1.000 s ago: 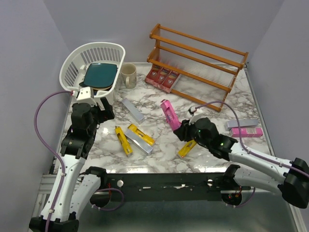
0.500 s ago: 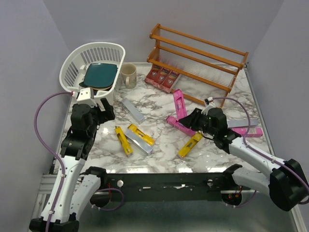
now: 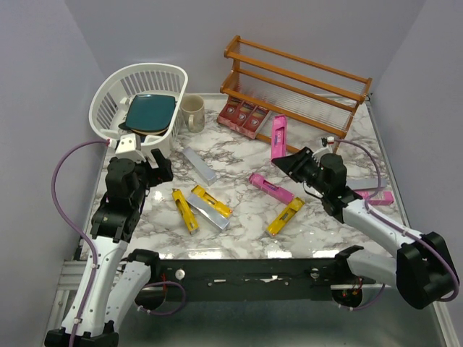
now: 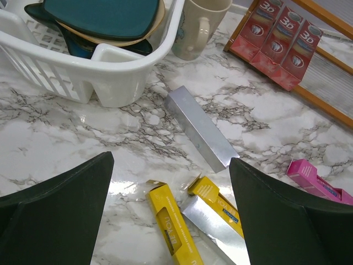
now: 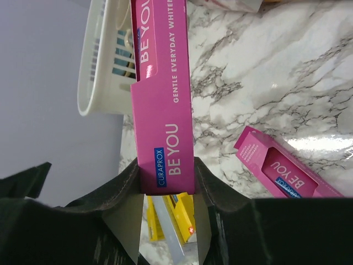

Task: Place and organize the toothpastes onto the shelf
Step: Place the toothpaste on the shelf.

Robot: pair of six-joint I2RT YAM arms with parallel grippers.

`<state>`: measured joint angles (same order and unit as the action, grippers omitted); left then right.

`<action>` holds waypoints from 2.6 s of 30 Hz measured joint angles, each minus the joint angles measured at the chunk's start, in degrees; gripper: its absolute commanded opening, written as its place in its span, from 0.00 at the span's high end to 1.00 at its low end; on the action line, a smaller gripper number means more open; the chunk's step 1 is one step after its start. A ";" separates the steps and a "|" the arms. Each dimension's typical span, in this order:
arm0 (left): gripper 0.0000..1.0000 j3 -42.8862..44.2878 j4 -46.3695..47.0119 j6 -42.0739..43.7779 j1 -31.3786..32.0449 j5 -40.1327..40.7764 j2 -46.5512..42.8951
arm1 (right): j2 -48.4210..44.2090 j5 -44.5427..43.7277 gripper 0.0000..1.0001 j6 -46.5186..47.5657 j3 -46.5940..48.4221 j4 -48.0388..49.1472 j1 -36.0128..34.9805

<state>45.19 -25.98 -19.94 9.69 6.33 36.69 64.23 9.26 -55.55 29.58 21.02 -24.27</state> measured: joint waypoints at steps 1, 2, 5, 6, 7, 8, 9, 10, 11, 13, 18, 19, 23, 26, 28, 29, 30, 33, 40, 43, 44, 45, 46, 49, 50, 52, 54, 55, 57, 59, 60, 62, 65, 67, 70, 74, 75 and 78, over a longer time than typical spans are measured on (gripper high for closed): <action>0.01 -0.02 0.00 -0.02 0.00 -0.04 -0.04 | 0.22 0.02 0.67 -1.11 0.00 0.70 0.81; 0.01 -0.02 0.04 -0.04 0.02 -0.15 -0.07 | 0.42 0.04 0.67 -1.62 0.00 0.98 1.18; 0.01 -0.02 0.09 -0.04 0.02 -0.39 -0.20 | 2.56 0.52 0.67 -4.52 0.00 1.95 2.45; 0.01 -0.02 0.09 -0.04 0.02 -0.46 -0.26 | 3.17 0.74 0.67 -5.20 -0.13 2.21 2.67; 0.01 -0.02 0.09 -0.07 0.02 -0.52 -0.28 | 3.78 1.01 0.67 -6.16 -0.50 2.60 2.78; 0.01 -0.02 0.11 -0.07 0.04 -0.59 -0.31 | 4.55 1.62 0.67 -7.41 -1.22 3.37 2.89; 0.01 -0.02 0.11 -0.07 0.07 -0.61 -0.33 | 4.96 1.95 0.67 -7.96 -1.68 3.74 2.91; 0.01 -0.02 0.11 -0.07 0.07 -0.63 -0.37 | 5.55 2.32 0.67 -8.81 -2.29 4.35 2.91; 0.01 -0.04 0.11 -0.07 0.07 -0.66 -0.42 | 6.45 2.73 0.67 -9.81 -3.37 5.49 2.91; 0.01 -0.04 0.11 -0.07 0.07 -0.76 -0.50 | 7.54 3.10 0.66 -11.08 -4.92 6.78 2.91; 0.01 -0.22 0.17 -0.07 0.07 -0.85 -0.52 | 10.14 3.17 0.65 -13.97 -7.30 9.27 3.50; 0.01 -0.33 0.15 -0.07 0.07 -0.85 -0.55 | 10.91 3.23 0.65 -14.71 -7.43 10.34 4.02; 0.01 -0.63 0.15 -0.07 0.07 -0.87 -0.52 | 13.38 3.08 0.65 -17.20 -7.82 14.38 6.36; 0.01 -0.70 0.13 -0.07 0.07 -0.87 -0.52 | 15.12 2.62 0.64 -18.67 -7.80 16.94 8.39; 0.01 -0.70 0.15 -0.09 0.07 -0.90 -0.52 | 16.59 2.51 0.63 -19.52 -7.48 17.68 9.73; 0.01 -0.70 0.15 -0.09 0.07 -0.90 -0.52 | 17.62 2.38 0.63 -20.24 -7.17 17.97 10.43; 0.01 -0.70 0.15 -0.09 0.07 -0.92 -0.52 | 18.80 2.25 0.63 -20.98 -6.69 18.21 11.13; 0.01 -0.70 0.15 -0.09 0.07 -0.94 -0.52 | 21.35 2.05 0.63 -22.40 -5.38 18.45 12.50; 0.01 -0.94 0.15 -0.11 0.17 -0.98 -0.42 | 29.92 1.95 0.59 -26.77 -2.16 22.80 14.67; 0.01 -0.98 0.15 -0.11 0.20 -1.01 -0.37 | 33.11 1.97 0.54 -28.85 -0.68 25.81 15.30; 0.01 -0.98 0.15 -0.11 0.20 -1.01 -0.37 | 33.79 1.95 0.52 -29.16 -0.46 26.51 15.47; 0.01 -0.98 0.15 -0.13 0.31 -1.01 -0.37 | 34.56 1.97 0.51 -29.77 -0.28 27.50 15.78; 0.01 -0.98 0.13 -0.13 0.46 -1.01 -0.37 | 35.19 1.97 0.50 -30.56 -0.22 28.33 16.09; 0.01 -0.98 0.15 -0.13 0.59 -1.01 -0.37 | 36.33 1.97 0.48 -31.41 0.11 29.09 17.00; 0.01 -0.98 0.15 -0.15 0.68 -1.01 -0.37 | 36.68 1.97 0.48 -31.58 0.42 29.05 17.38; 0.01 -0.98 0.15 -0.15 0.92 -1.01 -0.37 | 37.13 1.99 0.48 -31.85 0.79 29.03 17.90; 0.01 -0.98 0.15 -0.17 0.94 -1.03 -0.37 | 37.48 1.99 0.45 -32.17 0.92 29.07 18.38; 0.01 -0.98 0.15 -0.20 0.94 -1.01 -0.37 | 37.81 1.99 0.42 -32.57 0.90 29.14 18.75; 0.01 -0.98 0.15 -0.22 0.94 -1.03 -0.37 | 38.25 2.01 0.37 -33.14 0.87 29.29 19.10; 0.01 -0.98 0.15 -0.22 0.96 -1.03 -0.37 | 38.60 2.05 0.29 -33.42 0.66 29.49 19.26; 0.01 -0.98 0.15 -0.22 1.05 -1.03 -0.39 | 38.62 2.23 0.26 -33.55 0.55 29.46 19.45; 0.01 -0.98 0.15 -0.22 1.20 -1.03 -0.44 | 38.64 2.38 0.17 -33.66 0.52 29.49 19.52; 0.01 -0.98 0.15 -0.24 1.31 -1.05 -0.59 | 38.64 2.82 0.07 -33.70 0.07 29.97 19.52; 0.01 -0.98 0.15 -0.24 1.31 -1.05 -0.61 | 38.64 3.23 0.02 -33.40 -0.39 30.16 19.52; 0.01 -0.98 0.15 -0.24 1.42 -1.05 -0.61 | 38.47 3.82 0.00 -32.61 -0.74 29.66 19.52; 0.01 -0.98 0.15 -0.24 1.60 -1.09 -0.85 | 36.24 4.76 0.00 -30.21 -1.18 26.67 19.52; 0.01 -1.01 0.15 -0.24 1.64 -1.09 -0.94 | 34.99 4.98 0.00 -29.18 -1.31 25.18 19.52; 0.01 -1.01 0.15 -0.24 1.68 -1.11 -1.36 | 30.86 5.38 0.00 -25.55 -1.70 20.90 19.52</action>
<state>44.18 -25.82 -20.18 11.38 5.21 35.33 95.09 14.63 -81.10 27.88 41.91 -4.75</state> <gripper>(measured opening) 0.988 0.998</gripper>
